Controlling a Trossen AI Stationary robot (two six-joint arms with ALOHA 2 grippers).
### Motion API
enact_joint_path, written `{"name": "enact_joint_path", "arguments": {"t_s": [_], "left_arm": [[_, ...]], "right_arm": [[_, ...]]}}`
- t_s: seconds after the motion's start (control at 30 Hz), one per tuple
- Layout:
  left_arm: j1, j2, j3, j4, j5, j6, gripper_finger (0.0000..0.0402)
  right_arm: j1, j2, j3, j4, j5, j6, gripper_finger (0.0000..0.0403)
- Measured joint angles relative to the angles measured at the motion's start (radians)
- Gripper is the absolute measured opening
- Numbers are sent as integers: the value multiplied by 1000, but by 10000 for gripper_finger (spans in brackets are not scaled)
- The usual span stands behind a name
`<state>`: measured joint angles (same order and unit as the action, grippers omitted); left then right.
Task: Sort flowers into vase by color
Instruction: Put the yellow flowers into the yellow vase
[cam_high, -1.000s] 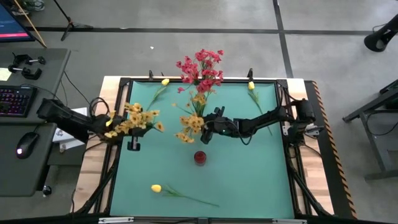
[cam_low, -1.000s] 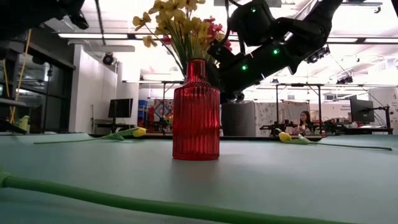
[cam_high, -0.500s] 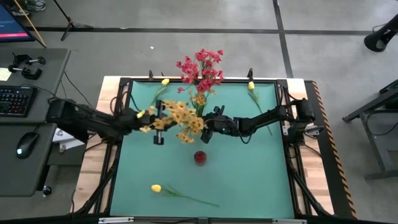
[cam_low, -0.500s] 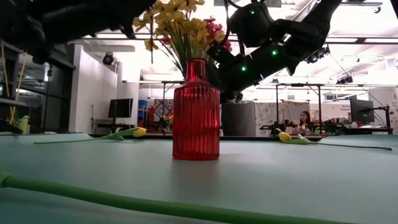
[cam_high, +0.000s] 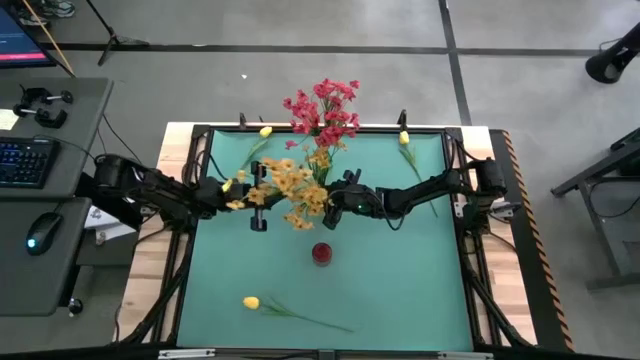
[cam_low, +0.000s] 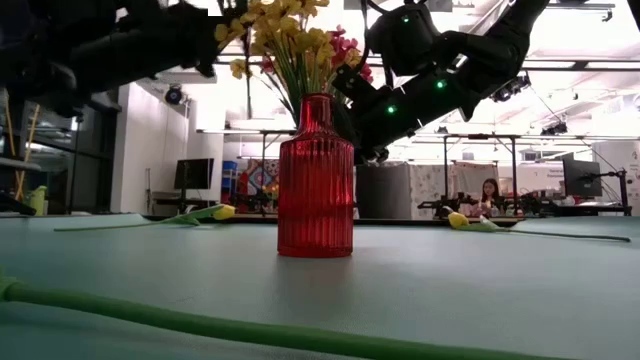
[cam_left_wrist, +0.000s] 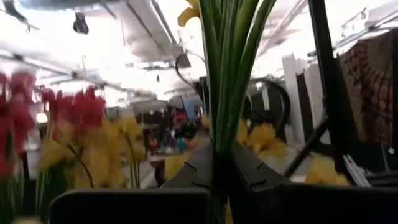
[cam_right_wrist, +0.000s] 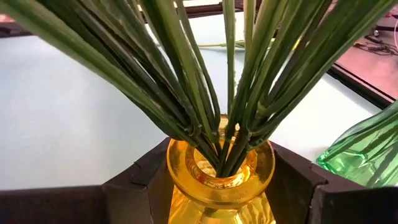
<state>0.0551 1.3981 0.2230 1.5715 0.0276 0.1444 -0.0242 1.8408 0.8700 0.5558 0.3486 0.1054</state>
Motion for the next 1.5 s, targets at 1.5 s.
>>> {"name": "enact_joint_path", "arguments": {"t_s": [1.5], "left_arm": [[174, 428, 344, -1, 200, -113, 1]], "right_arm": [[-2, 0, 0, 3, -27, 1, 191]]}}
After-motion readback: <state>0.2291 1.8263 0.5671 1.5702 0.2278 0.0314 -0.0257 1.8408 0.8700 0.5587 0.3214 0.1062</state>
